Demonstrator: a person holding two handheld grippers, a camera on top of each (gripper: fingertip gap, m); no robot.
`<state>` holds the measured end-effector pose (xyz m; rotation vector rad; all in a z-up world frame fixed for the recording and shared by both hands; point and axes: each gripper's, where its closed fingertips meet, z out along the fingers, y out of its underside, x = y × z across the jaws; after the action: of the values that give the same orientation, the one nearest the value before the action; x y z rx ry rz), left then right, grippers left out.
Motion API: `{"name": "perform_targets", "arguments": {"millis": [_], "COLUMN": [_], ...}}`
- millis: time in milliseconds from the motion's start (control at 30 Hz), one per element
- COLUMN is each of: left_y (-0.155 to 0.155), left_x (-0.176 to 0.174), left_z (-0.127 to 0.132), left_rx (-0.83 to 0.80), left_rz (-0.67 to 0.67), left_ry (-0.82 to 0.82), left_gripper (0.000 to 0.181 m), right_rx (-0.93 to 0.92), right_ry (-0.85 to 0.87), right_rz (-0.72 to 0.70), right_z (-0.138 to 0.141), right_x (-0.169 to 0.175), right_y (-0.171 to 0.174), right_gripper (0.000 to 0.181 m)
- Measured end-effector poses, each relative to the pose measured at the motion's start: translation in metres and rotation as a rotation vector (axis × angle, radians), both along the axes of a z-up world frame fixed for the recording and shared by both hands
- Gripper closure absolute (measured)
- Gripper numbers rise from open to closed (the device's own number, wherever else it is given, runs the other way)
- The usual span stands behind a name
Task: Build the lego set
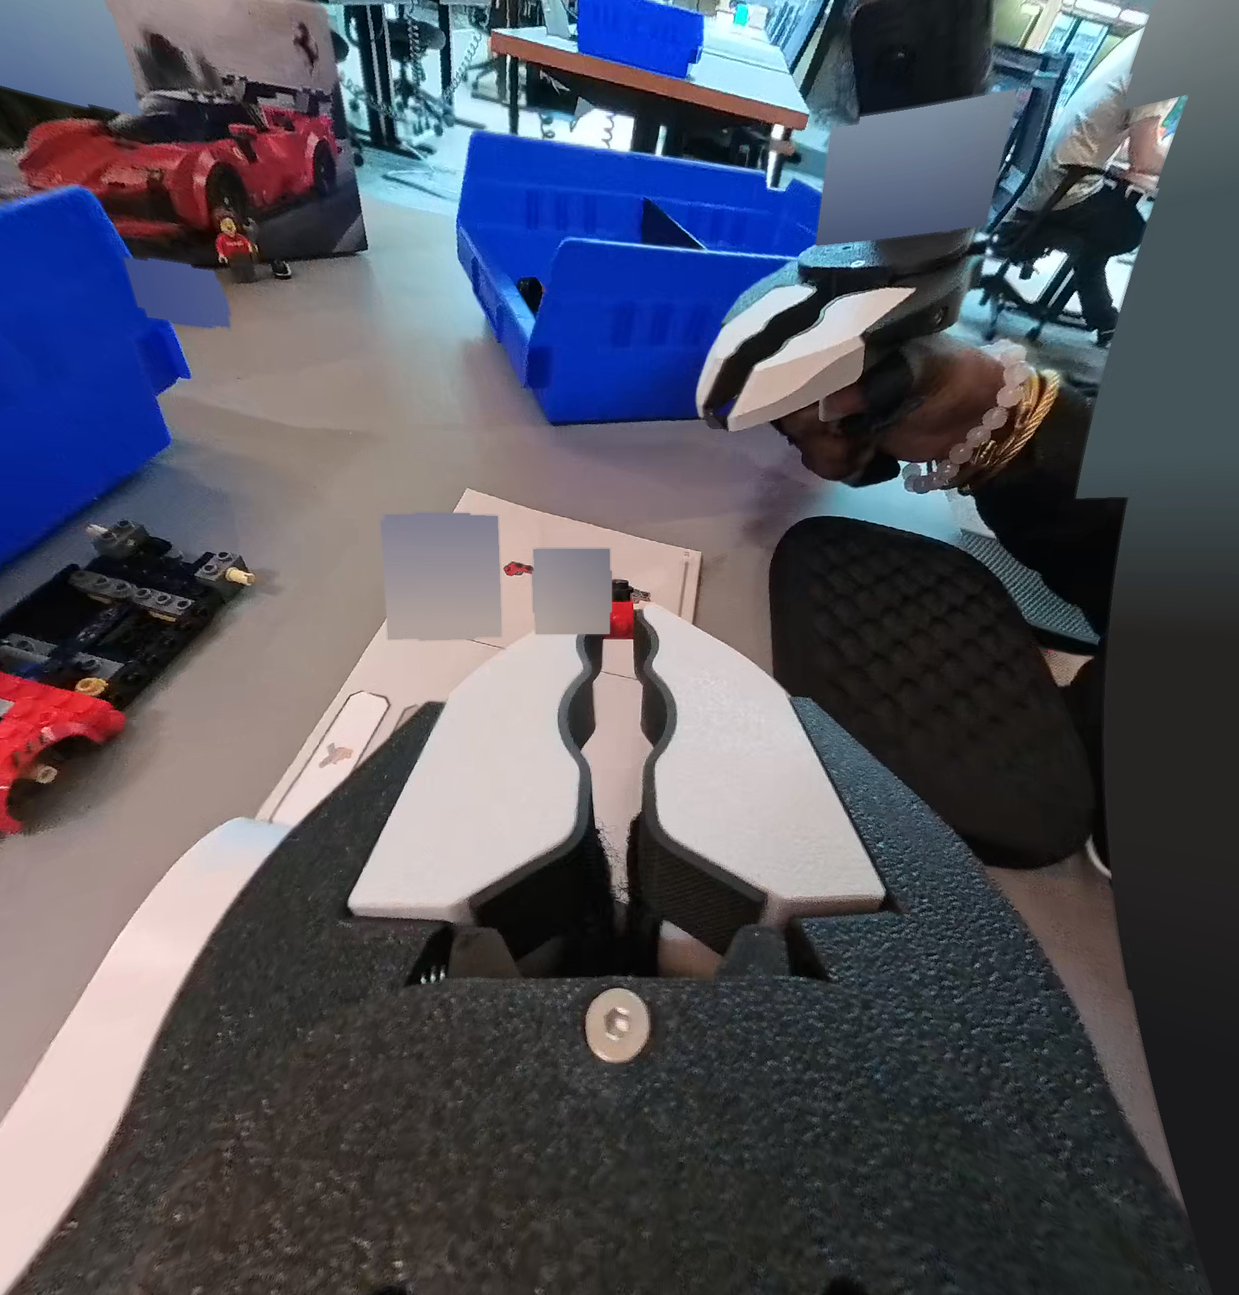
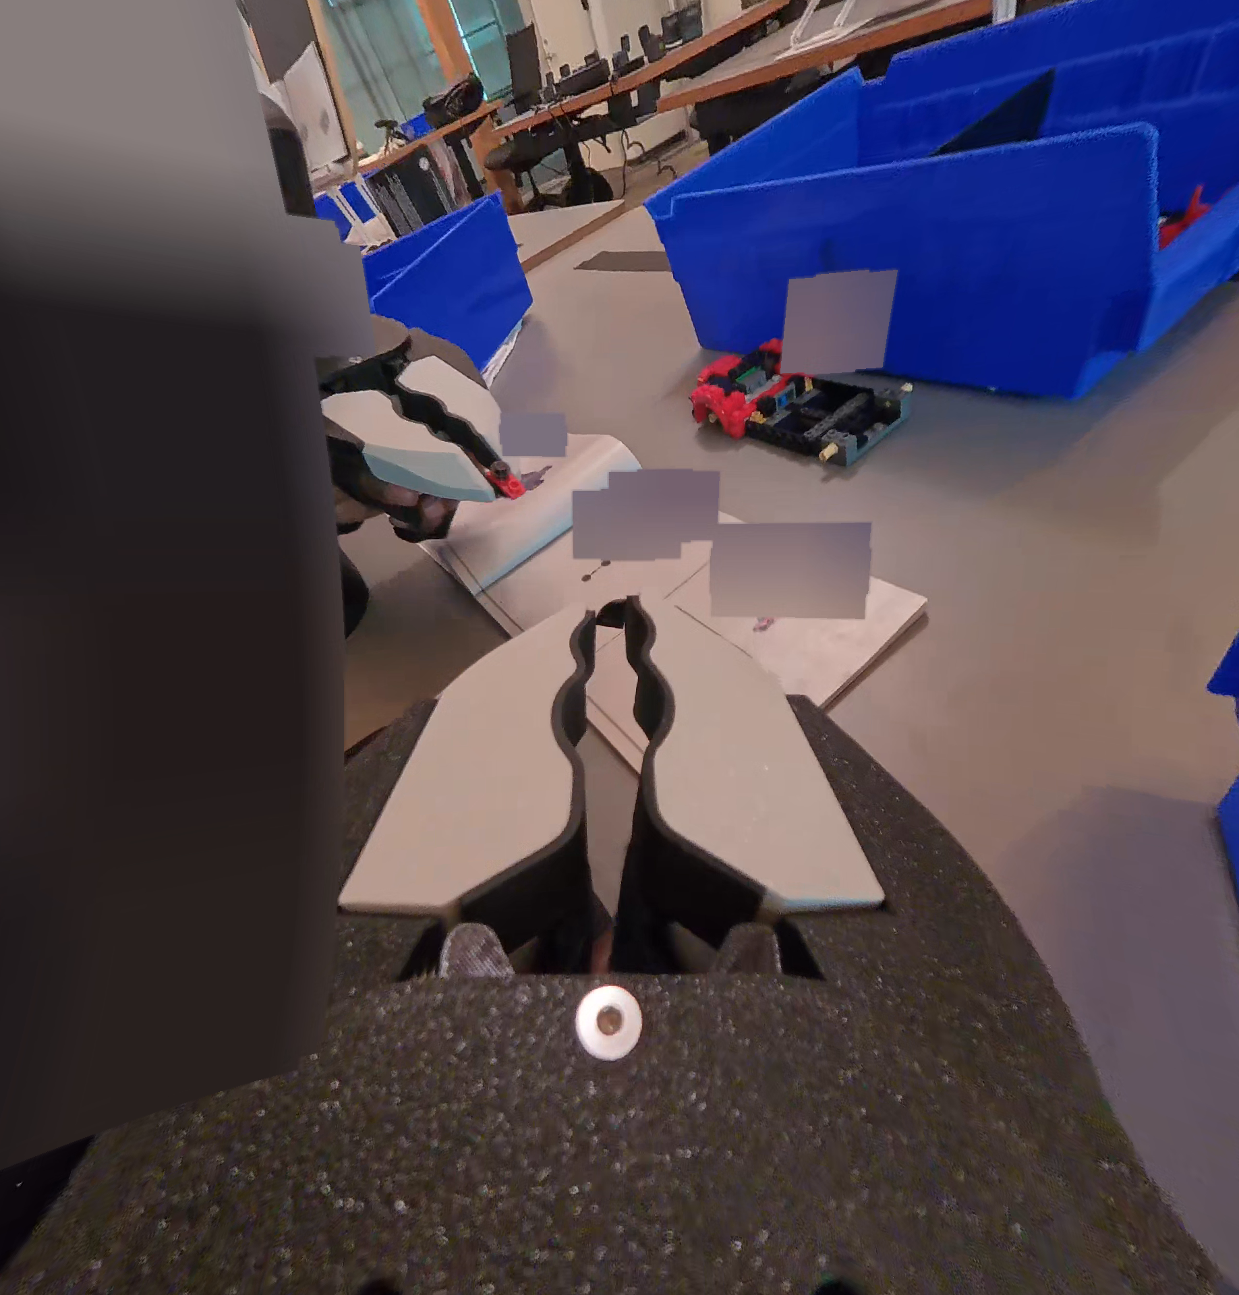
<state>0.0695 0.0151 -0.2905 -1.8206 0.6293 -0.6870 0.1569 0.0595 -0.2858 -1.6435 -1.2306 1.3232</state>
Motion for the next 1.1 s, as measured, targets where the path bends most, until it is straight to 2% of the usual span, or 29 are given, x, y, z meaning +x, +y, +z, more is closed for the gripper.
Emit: {"name": "perform_targets", "arguments": {"millis": [167,400,767,1100], "left_y": [0.000,-0.002,-0.005,-0.005], "left_x": [0.001,0.001,0.005,0.004], "left_z": [-0.015,-0.012,-0.015,-0.013], "left_rx": [-0.025,-0.028,-0.026,-0.019], "left_rz": [-0.018,-0.038,-0.067,-0.063], "left_ry": [-0.031,-0.073,-0.044,-0.060], "left_gripper": [0.174,0.174,0.174,0.174], "right_rx": [-0.031,-0.069,-0.001,0.012], "right_ry": [0.005,-0.026,-0.161,-0.185], "right_rz": [0.009,0.026,0.060,0.068], "right_z": [-0.004,-0.018,-0.035,-0.039], "right_x": [-0.002,-0.008,-0.005,-0.004], "right_y": [0.004,0.004,0.002,-0.002], "right_gripper": [0.174,0.173,0.173,0.173]}}
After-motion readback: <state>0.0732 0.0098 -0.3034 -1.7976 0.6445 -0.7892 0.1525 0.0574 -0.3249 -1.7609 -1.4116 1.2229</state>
